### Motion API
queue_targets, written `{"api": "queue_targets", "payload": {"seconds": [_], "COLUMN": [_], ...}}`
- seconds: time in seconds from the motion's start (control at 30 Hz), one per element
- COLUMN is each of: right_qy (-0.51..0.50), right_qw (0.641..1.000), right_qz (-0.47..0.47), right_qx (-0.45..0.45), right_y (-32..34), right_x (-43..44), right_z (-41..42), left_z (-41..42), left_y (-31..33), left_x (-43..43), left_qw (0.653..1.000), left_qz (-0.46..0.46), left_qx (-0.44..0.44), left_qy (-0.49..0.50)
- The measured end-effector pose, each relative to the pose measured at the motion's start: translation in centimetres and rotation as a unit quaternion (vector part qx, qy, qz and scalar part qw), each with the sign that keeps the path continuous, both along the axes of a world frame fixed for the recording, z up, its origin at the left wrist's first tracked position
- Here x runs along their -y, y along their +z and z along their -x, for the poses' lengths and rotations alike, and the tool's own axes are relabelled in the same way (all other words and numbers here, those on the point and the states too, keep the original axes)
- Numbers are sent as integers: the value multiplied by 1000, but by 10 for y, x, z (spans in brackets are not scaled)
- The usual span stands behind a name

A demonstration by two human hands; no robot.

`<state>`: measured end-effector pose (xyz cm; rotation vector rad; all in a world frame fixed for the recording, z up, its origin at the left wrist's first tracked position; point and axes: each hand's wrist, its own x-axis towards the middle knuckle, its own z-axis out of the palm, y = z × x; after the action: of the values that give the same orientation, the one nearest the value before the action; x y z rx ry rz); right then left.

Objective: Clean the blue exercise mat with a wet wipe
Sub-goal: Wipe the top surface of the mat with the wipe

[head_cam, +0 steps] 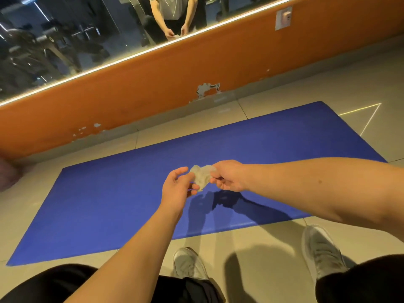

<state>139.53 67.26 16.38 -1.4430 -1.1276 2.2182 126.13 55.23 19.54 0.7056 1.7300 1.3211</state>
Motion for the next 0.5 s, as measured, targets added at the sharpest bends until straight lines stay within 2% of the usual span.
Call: {"api": "queue_targets", "payload": {"seconds": [0.1,0.23,0.3,0.4,0.5], "right_qy": [-2,-1,9,-8,-18], "right_qw": [1000,999,999,999,996], "right_qz": [-8,-4,-19,-31,-66], "right_qx": [6,-37,-33,-2,58], "right_y": [2,8,8,7,5], "right_x": [7,12,14,19,21], "right_z": [6,12,15,18,22], "left_z": [-1,-1,1,4,6], "left_y": [6,5,2,-1,1], "left_x": [11,18,21,25,27], "left_qw": [991,960,947,944,931], "left_qz": [13,37,53,67,87], "left_qx": [-120,-241,-285,-307,-344], "left_qy": [-65,-137,-136,-104,-84]}}
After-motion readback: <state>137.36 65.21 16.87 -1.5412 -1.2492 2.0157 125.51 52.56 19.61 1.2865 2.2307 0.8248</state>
